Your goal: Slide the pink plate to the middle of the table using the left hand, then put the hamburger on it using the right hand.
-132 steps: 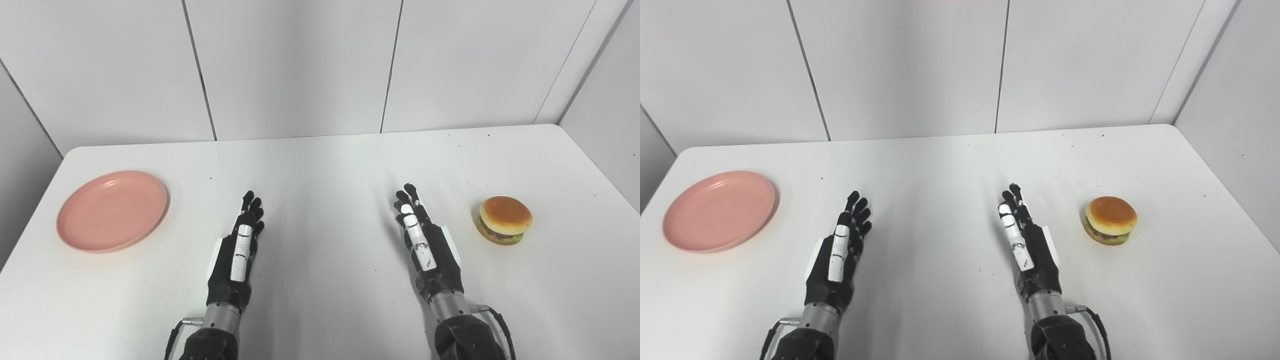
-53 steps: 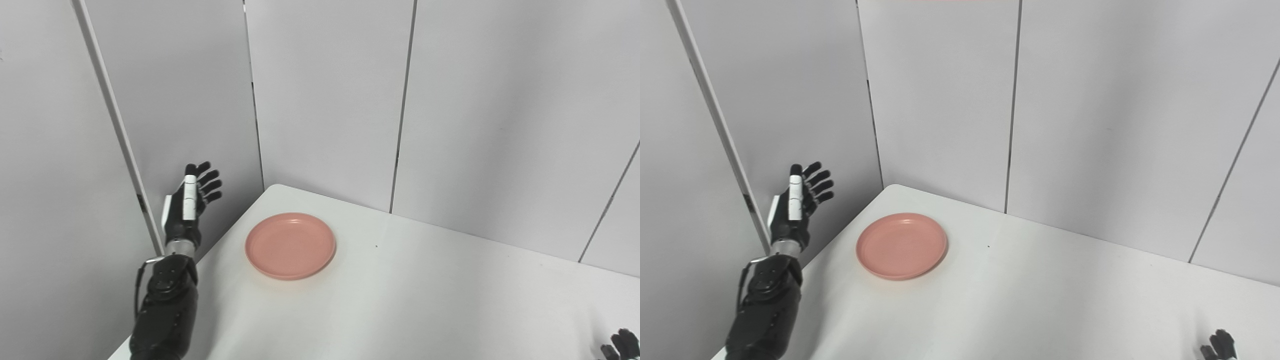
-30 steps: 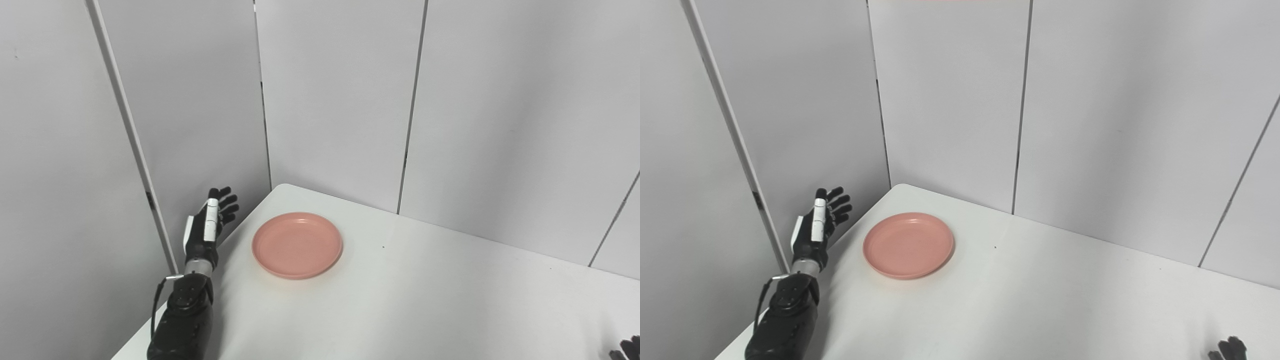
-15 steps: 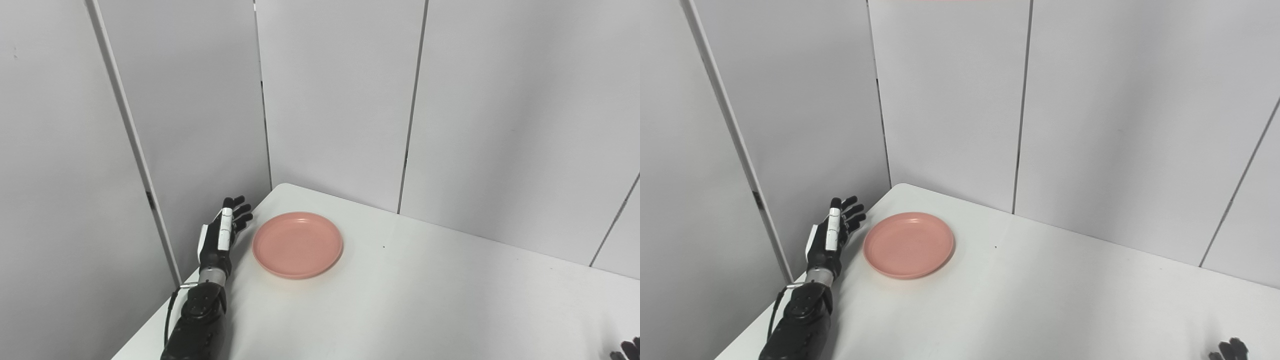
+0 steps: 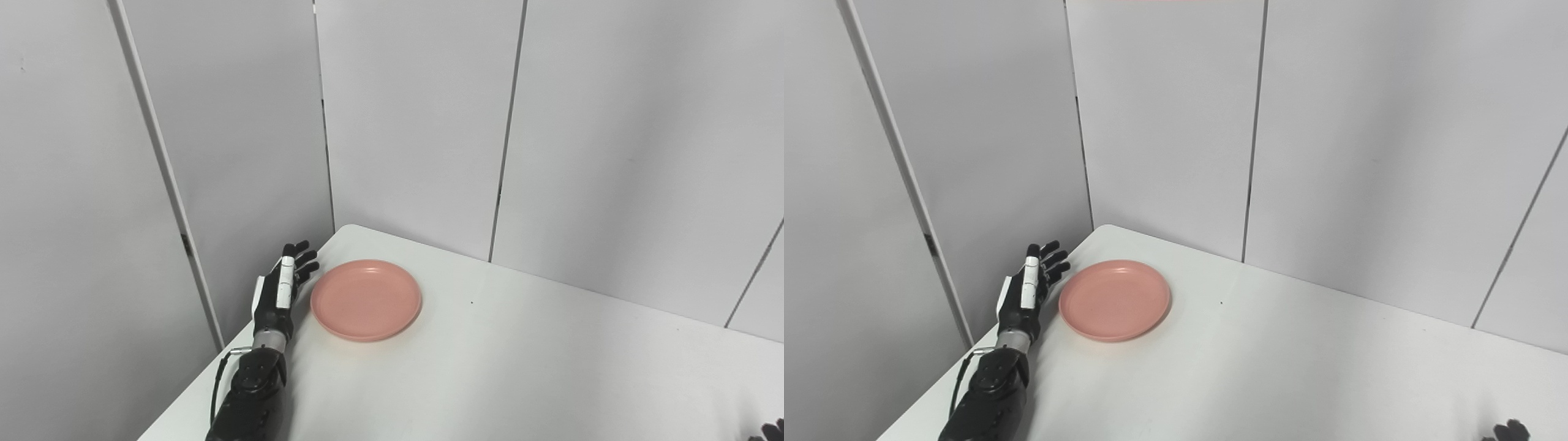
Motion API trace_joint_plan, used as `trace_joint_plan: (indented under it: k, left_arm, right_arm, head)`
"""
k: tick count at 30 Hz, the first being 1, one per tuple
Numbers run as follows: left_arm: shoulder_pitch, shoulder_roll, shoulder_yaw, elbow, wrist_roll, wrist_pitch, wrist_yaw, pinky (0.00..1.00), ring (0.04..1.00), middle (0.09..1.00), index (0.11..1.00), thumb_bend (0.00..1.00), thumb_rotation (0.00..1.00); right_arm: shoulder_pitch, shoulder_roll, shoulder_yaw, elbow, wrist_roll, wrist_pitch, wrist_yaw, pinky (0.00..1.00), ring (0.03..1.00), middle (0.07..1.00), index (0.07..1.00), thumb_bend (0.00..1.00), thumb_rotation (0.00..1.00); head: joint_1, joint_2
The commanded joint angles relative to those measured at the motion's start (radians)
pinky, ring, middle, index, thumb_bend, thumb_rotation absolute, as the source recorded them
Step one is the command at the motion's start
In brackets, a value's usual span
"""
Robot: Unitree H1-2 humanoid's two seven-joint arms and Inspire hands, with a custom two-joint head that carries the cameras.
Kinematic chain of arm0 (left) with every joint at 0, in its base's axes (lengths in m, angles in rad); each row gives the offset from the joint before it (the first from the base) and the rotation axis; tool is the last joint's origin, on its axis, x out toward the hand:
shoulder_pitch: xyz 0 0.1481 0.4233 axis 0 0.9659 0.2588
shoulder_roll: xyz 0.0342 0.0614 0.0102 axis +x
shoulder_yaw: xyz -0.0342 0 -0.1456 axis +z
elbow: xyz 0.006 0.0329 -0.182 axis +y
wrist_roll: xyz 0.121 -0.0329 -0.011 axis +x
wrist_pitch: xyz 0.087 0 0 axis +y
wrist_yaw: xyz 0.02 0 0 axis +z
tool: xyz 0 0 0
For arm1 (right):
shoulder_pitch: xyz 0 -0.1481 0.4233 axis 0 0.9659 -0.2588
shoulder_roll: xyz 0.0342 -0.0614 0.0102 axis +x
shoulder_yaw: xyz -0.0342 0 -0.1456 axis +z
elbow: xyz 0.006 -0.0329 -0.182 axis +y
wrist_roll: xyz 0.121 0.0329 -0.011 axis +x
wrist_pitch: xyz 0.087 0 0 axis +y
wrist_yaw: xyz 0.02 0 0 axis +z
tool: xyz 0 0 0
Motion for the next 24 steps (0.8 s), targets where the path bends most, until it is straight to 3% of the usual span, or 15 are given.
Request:
trace_joint_plan:
  k: [1,15,24]
  left_arm:
    - [-0.055,0.004,-0.012,-0.016,0.017,-0.029,-0.003,0.86,0.79,0.805,0.785,0.86,1.0]
    - [-0.099,-0.041,-0.038,0.032,0.004,-0.023,-0.015,0.89,0.797,0.815,0.797,0.9,1.0]
    - [-0.116,-0.074,-0.047,0.059,-0.011,-0.044,-0.049,0.82,0.781,0.801,0.787,0.91,1.0]
  right_arm:
    - [-0.004,0.001,0.001,-0.023,0.003,-0.009,0.001,1.0,1.0,1.0,1.0,0.47,0.81]
    - [0.0,0.001,0.004,-0.042,0.001,0.011,-0.002,1.0,1.0,1.0,1.0,0.45,0.8]
    - [0.003,0.003,0.005,-0.054,0.005,0.028,-0.003,1.0,1.0,1.0,1.0,0.48,0.78]
  head:
    - [0.0,0.002]
    - [-0.008,0.008]
    - [-0.023,0.017]
